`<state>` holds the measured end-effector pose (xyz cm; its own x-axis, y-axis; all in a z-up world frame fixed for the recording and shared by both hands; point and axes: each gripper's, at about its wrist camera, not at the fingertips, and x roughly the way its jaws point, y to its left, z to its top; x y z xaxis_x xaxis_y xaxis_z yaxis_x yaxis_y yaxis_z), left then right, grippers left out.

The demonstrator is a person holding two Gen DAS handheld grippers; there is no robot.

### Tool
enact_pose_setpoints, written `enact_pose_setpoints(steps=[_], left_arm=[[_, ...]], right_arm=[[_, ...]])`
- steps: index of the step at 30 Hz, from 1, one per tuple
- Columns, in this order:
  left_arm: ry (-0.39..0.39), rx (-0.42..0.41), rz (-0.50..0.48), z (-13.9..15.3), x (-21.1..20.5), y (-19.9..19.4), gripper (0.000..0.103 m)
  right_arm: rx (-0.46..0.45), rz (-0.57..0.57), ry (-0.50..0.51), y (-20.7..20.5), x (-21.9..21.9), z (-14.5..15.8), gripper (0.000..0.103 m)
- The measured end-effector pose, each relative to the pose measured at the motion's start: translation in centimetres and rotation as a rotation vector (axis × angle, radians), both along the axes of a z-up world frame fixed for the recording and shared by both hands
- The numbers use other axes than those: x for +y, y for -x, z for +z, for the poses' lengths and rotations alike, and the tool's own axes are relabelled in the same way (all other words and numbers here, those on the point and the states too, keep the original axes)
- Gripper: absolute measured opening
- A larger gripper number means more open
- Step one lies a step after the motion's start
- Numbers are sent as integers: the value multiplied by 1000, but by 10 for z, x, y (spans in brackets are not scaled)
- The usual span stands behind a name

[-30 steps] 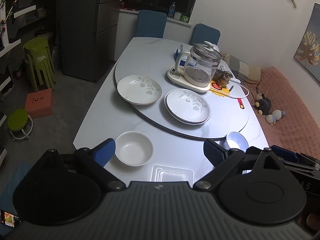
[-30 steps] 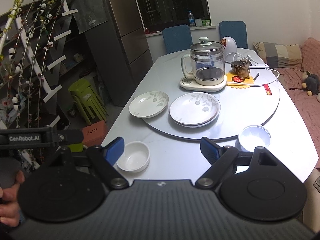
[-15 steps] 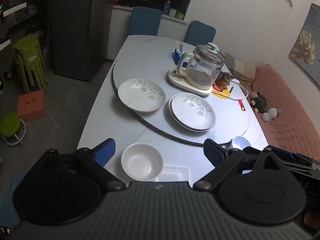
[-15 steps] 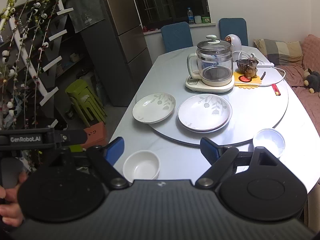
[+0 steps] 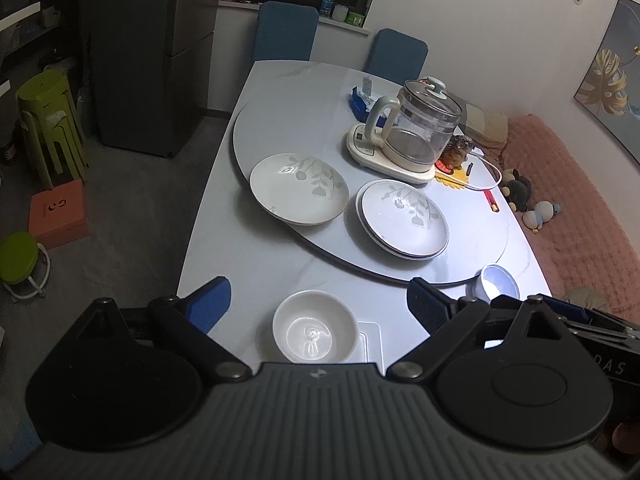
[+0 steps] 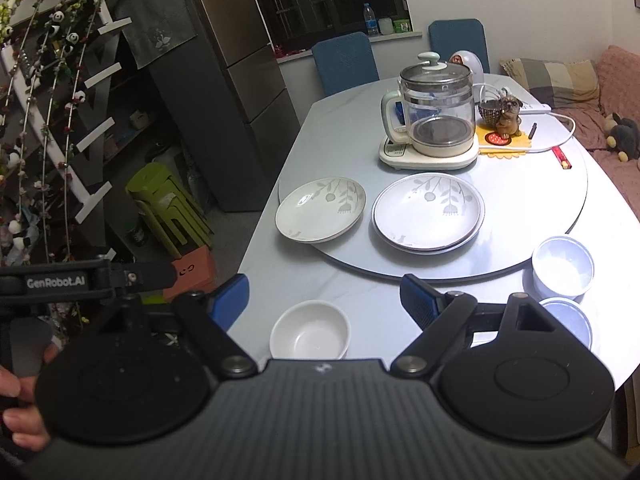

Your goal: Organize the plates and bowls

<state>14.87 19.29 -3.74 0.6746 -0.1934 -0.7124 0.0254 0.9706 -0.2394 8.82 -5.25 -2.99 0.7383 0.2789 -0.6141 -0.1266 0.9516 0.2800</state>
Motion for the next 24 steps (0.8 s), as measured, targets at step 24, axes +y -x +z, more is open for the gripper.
enact_pose_setpoints(steps=[24], left_arm=[[59, 86, -12, -63, 23, -168, 96]], right_arm=[[128, 24, 38, -171, 13, -28, 76]])
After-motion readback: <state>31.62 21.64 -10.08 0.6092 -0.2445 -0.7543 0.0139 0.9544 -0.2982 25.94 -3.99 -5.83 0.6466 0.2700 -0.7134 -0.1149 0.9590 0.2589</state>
